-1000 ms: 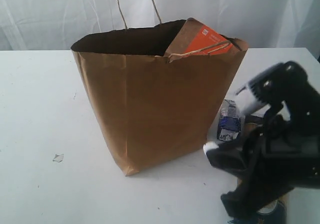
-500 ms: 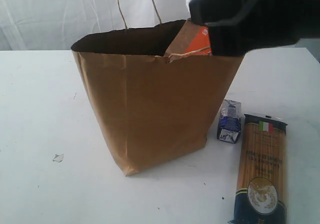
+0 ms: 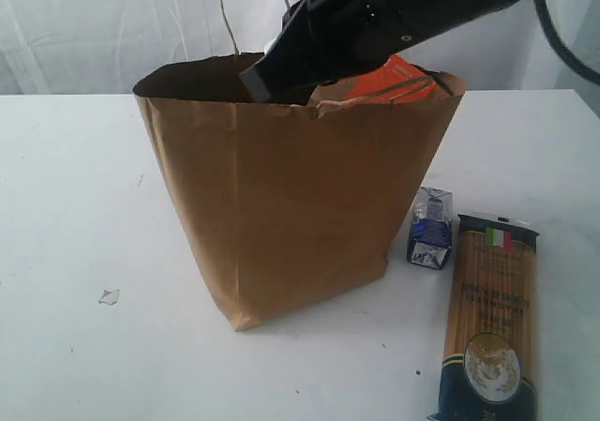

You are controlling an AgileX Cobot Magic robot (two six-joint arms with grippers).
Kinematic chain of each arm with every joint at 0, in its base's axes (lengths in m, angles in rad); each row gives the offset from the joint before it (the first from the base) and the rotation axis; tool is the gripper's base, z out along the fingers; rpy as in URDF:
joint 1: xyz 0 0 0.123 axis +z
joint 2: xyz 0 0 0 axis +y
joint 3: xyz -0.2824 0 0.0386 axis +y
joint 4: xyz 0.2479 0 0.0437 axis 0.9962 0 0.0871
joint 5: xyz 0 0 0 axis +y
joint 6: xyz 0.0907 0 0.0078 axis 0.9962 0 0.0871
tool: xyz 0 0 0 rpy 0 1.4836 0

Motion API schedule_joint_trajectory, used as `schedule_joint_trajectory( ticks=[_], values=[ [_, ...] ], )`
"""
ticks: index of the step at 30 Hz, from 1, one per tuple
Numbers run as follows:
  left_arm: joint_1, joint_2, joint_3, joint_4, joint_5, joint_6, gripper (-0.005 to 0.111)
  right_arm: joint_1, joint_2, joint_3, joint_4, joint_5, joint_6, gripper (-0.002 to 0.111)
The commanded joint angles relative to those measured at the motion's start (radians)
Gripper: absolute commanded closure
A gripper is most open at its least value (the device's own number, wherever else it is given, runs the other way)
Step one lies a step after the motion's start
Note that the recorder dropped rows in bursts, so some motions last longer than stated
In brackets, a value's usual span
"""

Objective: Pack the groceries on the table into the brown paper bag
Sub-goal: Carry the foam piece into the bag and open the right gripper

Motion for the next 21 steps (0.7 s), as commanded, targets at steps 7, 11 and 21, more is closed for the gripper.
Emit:
schedule_joint_trajectory(
  ticks=[7, 11, 21],
  values=[
    [0.000, -0.005, 0.003, -0.004, 0.004, 0.000, 0.107, -0.069, 0.118, -0.106, -0.015, 0.135, 0.052, 0.102],
    [0.000, -0.005, 0.003, -0.004, 0.004, 0.000, 0.107, -0.069, 0.133, -0.122, -0.006, 0.138, 0.052, 0.101],
    [0.000, -0.005, 0.003, -0.004, 0.004, 0.000, 0.107, -0.069, 0.136, -0.122, 0.001, 0.161, 0.052, 0.066]
  ],
)
